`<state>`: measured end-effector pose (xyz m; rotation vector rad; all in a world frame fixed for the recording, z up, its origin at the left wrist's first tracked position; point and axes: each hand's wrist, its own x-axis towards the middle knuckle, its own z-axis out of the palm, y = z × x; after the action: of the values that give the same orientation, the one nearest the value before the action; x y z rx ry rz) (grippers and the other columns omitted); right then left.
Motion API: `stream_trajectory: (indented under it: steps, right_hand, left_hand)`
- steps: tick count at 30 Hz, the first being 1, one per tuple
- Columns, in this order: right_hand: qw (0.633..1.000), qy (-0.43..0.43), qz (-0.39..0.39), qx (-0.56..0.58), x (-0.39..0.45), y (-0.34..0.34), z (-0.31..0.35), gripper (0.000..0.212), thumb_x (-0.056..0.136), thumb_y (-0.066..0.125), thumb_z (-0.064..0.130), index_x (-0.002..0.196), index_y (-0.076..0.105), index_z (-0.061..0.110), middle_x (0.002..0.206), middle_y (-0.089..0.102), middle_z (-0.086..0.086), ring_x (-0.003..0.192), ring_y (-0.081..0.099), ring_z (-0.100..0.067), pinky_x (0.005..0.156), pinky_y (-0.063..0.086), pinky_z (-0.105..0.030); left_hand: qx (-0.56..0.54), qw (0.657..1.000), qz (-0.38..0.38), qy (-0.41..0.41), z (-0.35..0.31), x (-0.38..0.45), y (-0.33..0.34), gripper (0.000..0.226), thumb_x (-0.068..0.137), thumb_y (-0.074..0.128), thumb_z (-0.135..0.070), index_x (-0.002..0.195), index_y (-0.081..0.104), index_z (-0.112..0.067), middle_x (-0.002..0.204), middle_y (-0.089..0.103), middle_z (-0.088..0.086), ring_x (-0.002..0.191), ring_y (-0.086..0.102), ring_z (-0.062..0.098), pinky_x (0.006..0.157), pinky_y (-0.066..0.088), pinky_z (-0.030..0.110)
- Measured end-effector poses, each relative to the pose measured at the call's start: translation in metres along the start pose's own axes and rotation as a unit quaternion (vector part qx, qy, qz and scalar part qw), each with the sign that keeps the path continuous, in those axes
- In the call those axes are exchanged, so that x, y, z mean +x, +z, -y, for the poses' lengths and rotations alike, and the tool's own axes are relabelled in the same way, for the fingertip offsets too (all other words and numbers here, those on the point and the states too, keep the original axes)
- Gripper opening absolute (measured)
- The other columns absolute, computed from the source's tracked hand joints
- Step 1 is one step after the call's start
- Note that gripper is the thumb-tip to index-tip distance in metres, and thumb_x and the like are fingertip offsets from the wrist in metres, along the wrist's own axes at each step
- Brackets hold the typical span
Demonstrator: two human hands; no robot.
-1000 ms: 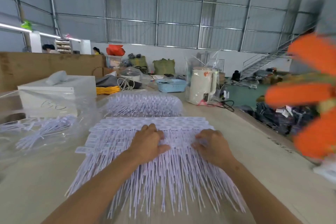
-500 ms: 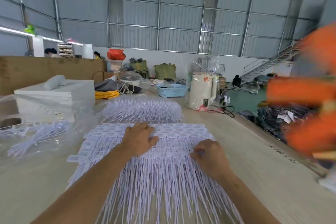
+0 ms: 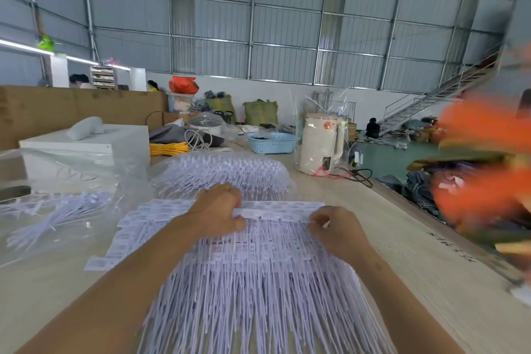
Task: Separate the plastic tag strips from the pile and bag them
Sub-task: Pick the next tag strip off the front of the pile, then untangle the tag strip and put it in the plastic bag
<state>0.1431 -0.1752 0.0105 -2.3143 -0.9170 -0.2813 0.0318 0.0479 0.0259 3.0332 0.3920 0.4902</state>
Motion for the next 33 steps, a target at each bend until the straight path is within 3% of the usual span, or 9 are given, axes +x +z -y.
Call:
stream_trajectory:
  steps: [2, 5, 11, 14, 17, 21, 25, 29, 33]
  right_hand:
    - [0.999, 0.009, -0.039, 0.020, 0.006, 0.008, -0.004, 0.012, 0.084, 0.062, 0.015, 0.093, 0.065, 0.008, 0.100, 0.060, -0.008, 0.093, 0.056, -0.026, 0.080, 0.044, -0.031]
    - [0.999, 0.018, -0.027, -0.014, 0.013, 0.017, -0.009, 0.050, 0.085, 0.064, 0.030, 0.132, 0.051, 0.017, 0.133, 0.050, -0.002, 0.123, 0.044, -0.026, 0.105, 0.032, -0.032]
    - [0.999, -0.020, -0.010, -0.029, 0.016, 0.023, -0.011, 0.034, 0.090, 0.053, 0.023, 0.124, 0.056, 0.022, 0.124, 0.058, -0.001, 0.130, 0.037, -0.026, 0.105, 0.035, -0.043]
    - [0.993, -0.053, -0.100, -0.039, 0.023, 0.010, -0.012, 0.016, 0.090, 0.052, 0.013, 0.100, 0.064, 0.012, 0.100, 0.063, -0.006, 0.106, 0.053, -0.029, 0.089, 0.044, -0.039]
    - [0.985, -0.066, -0.160, 0.005, 0.026, -0.006, -0.005, 0.007, 0.087, 0.061, 0.016, 0.092, 0.063, 0.013, 0.088, 0.062, -0.003, 0.084, 0.054, -0.022, 0.070, 0.046, -0.032]
    - [0.992, -0.049, 0.046, 0.106, 0.019, -0.012, 0.001, 0.020, 0.074, 0.078, 0.021, 0.087, 0.064, 0.014, 0.074, 0.059, 0.008, 0.065, 0.054, -0.010, 0.053, 0.041, -0.012]
    - [0.938, -0.019, 0.122, 0.322, 0.003, -0.007, -0.005, 0.014, 0.077, 0.075, 0.008, 0.089, 0.070, 0.005, 0.082, 0.064, -0.006, 0.074, 0.059, -0.017, 0.064, 0.048, -0.023]
    - [0.919, -0.006, 0.097, 0.383, -0.004, -0.002, 0.003, 0.022, 0.075, 0.069, -0.011, 0.084, 0.069, 0.010, 0.092, 0.062, -0.013, 0.078, 0.058, -0.020, 0.062, 0.051, -0.018]
    - [0.888, 0.000, 0.089, 0.452, 0.000, -0.005, 0.018, 0.032, 0.068, 0.064, -0.024, 0.085, 0.067, 0.003, 0.078, 0.069, -0.010, 0.065, 0.064, -0.019, 0.061, 0.058, -0.030]
  left_hand:
    - [-0.100, 0.995, -0.003, 0.005, -0.001, 0.002, -0.012, 0.022, 0.082, 0.064, -0.032, 0.089, 0.049, -0.019, 0.092, 0.050, 0.001, 0.089, 0.051, 0.023, 0.076, 0.042, 0.037]
    - [-0.154, 0.987, 0.034, 0.005, -0.002, 0.000, -0.036, 0.015, 0.082, 0.066, -0.026, 0.089, 0.055, -0.019, 0.088, 0.056, 0.002, 0.083, 0.058, 0.025, 0.073, 0.048, 0.039]
    - [-0.147, 0.984, -0.070, 0.070, -0.024, -0.008, -0.065, 0.012, 0.077, 0.070, -0.031, 0.084, 0.061, -0.032, 0.067, 0.050, -0.013, 0.059, 0.047, 0.002, 0.054, 0.034, 0.025]
    - [-0.080, 0.993, -0.073, 0.056, -0.026, -0.010, -0.066, 0.016, 0.079, 0.067, -0.037, 0.093, 0.060, -0.034, 0.080, 0.054, -0.013, 0.071, 0.052, 0.006, 0.059, 0.038, 0.025]
    - [-0.048, 0.998, 0.032, 0.009, -0.014, -0.012, -0.048, 0.023, 0.084, 0.064, -0.034, 0.106, 0.060, -0.028, 0.101, 0.058, -0.008, 0.092, 0.060, 0.019, 0.077, 0.048, 0.031]
    - [-0.061, 0.986, 0.154, -0.012, 0.004, -0.018, -0.027, 0.025, 0.090, 0.060, -0.030, 0.112, 0.059, -0.019, 0.103, 0.061, 0.001, 0.084, 0.055, 0.016, 0.070, 0.041, 0.026]
    - [-0.075, 0.965, 0.244, -0.054, 0.013, -0.023, -0.028, 0.039, 0.089, 0.061, -0.032, 0.125, 0.052, -0.020, 0.135, 0.048, -0.002, 0.123, 0.047, 0.017, 0.096, 0.039, 0.027]
    - [-0.057, 0.989, 0.138, -0.014, -0.019, -0.018, -0.035, 0.043, 0.087, 0.059, -0.027, 0.129, 0.052, -0.030, 0.135, 0.047, -0.005, 0.122, 0.044, 0.016, 0.105, 0.033, 0.033]
    - [-0.265, 0.959, 0.075, 0.061, -0.065, -0.009, -0.021, 0.045, 0.086, 0.064, -0.038, 0.127, 0.049, -0.029, 0.110, 0.055, -0.006, 0.092, 0.055, 0.007, 0.072, 0.042, 0.017]
